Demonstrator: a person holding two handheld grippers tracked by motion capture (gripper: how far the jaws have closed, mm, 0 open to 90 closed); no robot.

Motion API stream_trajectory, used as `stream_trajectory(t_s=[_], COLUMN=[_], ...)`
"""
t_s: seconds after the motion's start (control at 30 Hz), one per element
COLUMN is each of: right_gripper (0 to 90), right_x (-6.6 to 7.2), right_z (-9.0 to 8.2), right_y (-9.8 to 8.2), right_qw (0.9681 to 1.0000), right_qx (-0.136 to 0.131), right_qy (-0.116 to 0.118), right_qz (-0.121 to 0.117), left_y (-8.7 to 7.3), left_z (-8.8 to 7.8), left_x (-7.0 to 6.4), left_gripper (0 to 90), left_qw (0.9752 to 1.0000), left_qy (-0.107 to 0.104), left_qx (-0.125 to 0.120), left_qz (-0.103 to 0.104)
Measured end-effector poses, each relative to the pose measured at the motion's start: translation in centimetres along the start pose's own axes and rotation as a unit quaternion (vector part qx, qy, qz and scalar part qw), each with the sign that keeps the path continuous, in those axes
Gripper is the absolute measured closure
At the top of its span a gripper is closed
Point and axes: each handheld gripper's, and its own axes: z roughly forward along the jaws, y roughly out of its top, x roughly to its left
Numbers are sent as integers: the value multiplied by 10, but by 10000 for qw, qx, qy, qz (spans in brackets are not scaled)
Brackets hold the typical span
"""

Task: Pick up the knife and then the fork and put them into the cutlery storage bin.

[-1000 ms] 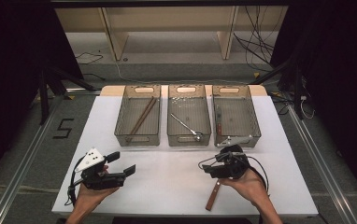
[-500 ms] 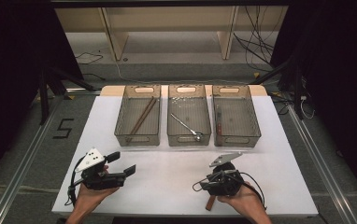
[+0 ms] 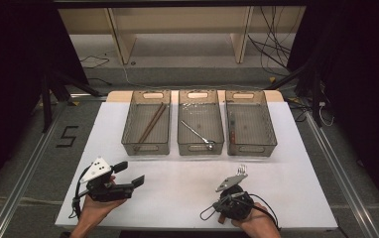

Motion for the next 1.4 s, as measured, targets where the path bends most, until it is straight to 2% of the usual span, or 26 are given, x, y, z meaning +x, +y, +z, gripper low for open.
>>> stream_trajectory(t_s=[0.3, 0.43, 0.8, 1.07, 1.2, 1.4], right_gripper=[900, 900, 900, 900, 900, 900], right_x=[2, 0, -27, -45, -54, -66], right_z=[2, -2, -25, -39, -47, -55], right_y=[-7, -14, -41, -52, -57, -63], right_qw=[9996, 9991, 9973, 9947, 9927, 9876], right_qx=[259, 374, 465, 432, 382, 424], right_qy=[-29, -164, -457, -725, -907, -1253], right_qz=[-73, -92, 333, 583, 701, 852], left_y=[0, 0, 0, 0, 0, 0], left_z=[0, 0, 1, 0, 0, 1], left_x=[0, 0, -1, -1, -1, -1], left_gripper=[160, 160, 160, 160, 160, 160], left_qw=[10000, 10000, 10000, 10000, 10000, 10000], left_qy=[-3, -3, -3, 2, 0, -3], left_qx=[2, 3, 7, 2, -3, 7], left_qz=[3, -6, -3, -10, -18, -6])
